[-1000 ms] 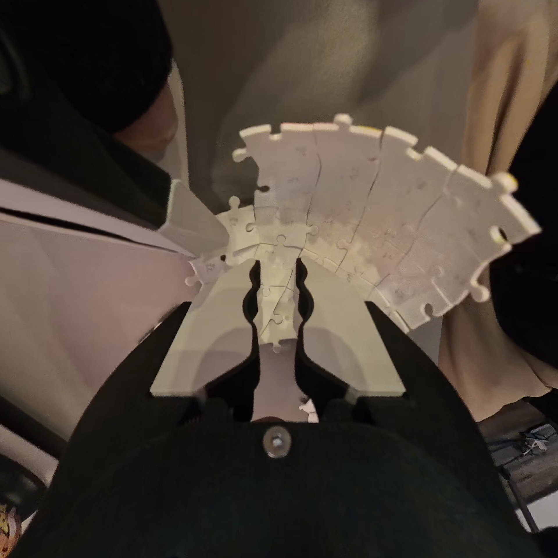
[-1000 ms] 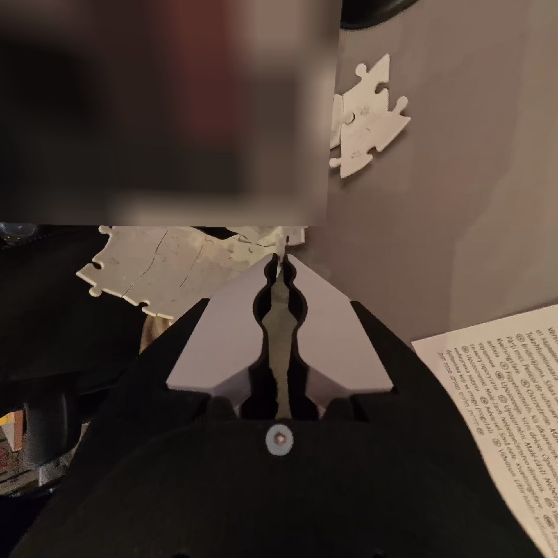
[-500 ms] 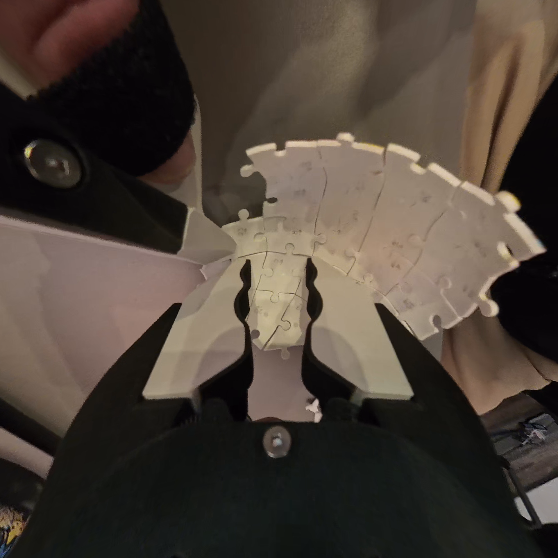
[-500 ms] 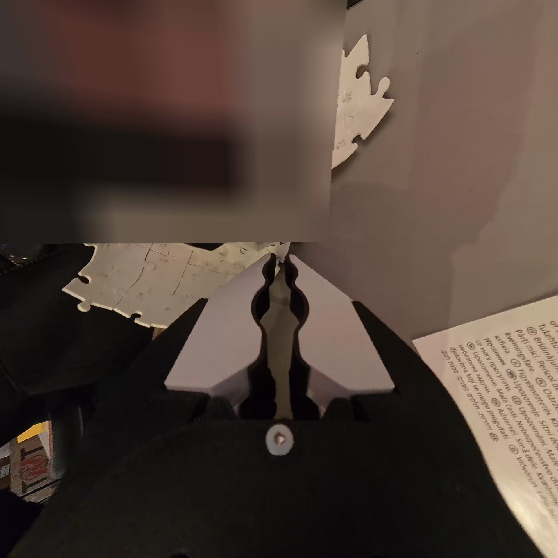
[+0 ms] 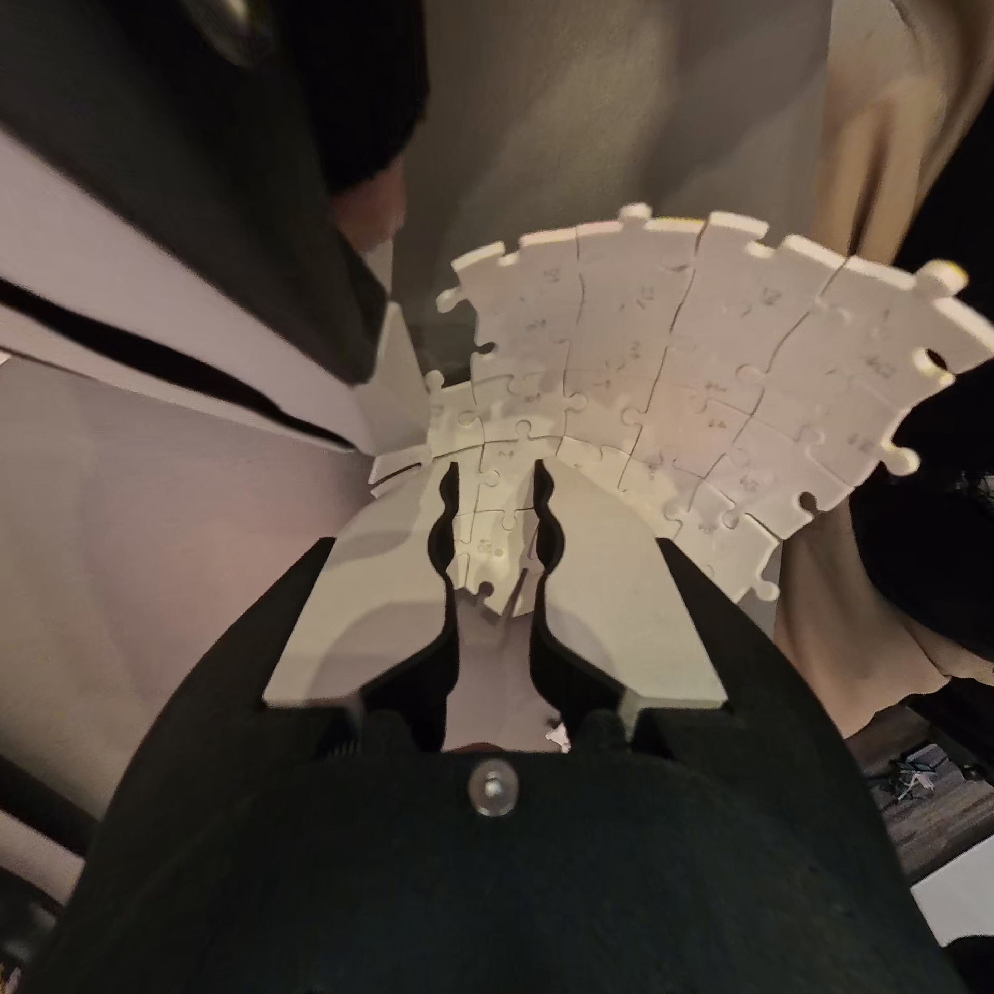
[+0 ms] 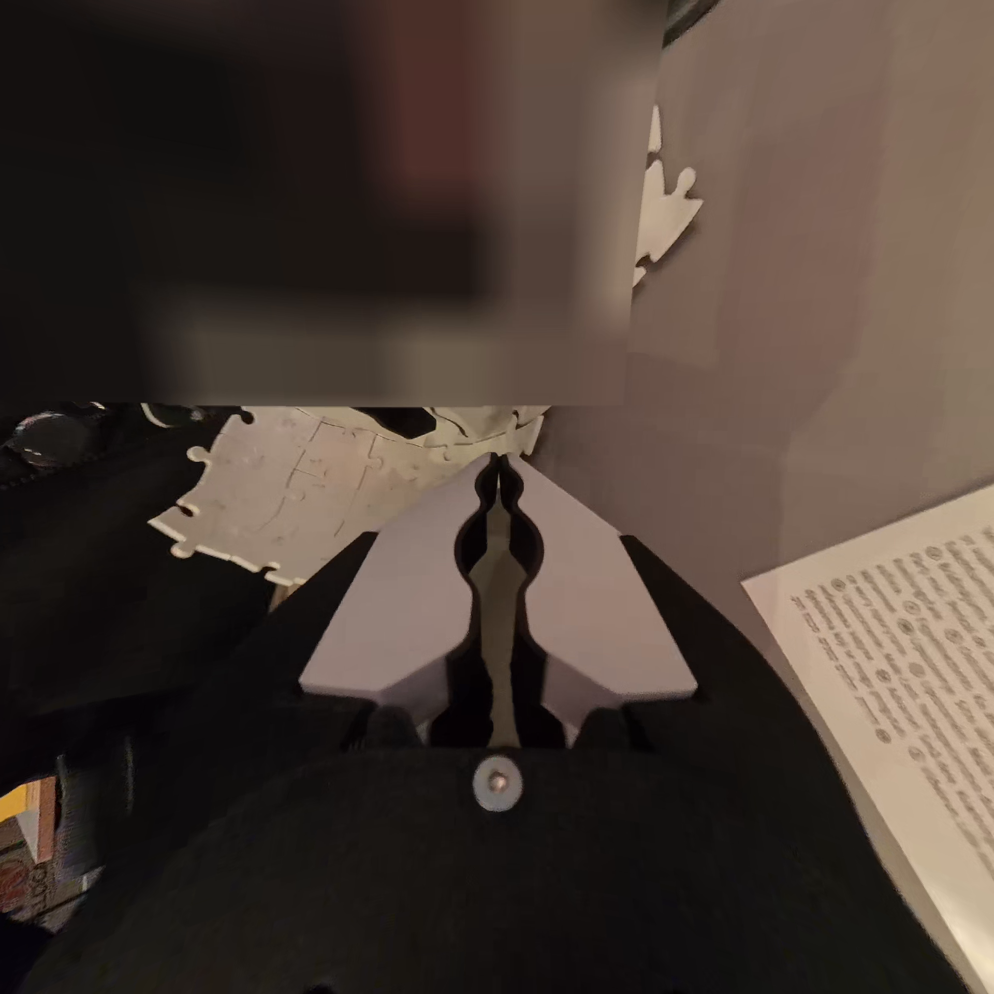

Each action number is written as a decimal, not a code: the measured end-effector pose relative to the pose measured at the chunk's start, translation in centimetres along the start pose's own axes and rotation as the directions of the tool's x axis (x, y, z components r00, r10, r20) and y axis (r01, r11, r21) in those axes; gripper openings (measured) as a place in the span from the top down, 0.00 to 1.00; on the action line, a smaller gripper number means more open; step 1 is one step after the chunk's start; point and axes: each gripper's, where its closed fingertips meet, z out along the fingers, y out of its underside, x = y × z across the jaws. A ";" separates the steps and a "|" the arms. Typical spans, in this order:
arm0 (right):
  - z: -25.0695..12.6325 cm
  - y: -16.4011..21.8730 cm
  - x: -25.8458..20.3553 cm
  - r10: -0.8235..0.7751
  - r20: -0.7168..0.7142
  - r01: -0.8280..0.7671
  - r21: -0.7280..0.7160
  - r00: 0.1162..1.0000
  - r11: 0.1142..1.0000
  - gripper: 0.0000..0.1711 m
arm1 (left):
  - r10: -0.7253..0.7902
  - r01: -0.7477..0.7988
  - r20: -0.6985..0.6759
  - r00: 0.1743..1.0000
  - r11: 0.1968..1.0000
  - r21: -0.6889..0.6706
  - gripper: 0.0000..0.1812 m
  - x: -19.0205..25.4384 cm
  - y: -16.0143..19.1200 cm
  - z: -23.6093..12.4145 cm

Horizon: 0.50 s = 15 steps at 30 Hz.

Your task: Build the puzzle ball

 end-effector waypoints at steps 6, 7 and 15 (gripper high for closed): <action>1.3 0.0 0.3 -0.011 -0.010 0.011 -0.009 1.000 1.000 1.00 | 0.011 -0.011 -0.004 1.000 1.000 0.008 0.83 0.2 0.0 0.0; 1.4 0.0 0.3 -0.012 -0.010 0.011 -0.009 1.000 1.000 1.00 | 0.013 -0.013 0.002 1.000 1.000 0.009 0.83 0.2 0.0 0.0; 1.4 0.1 0.2 -0.019 -0.017 0.019 -0.009 1.000 1.000 1.00 | -0.067 0.063 0.056 0.996 0.995 0.073 0.79 -0.4 0.9 -2.1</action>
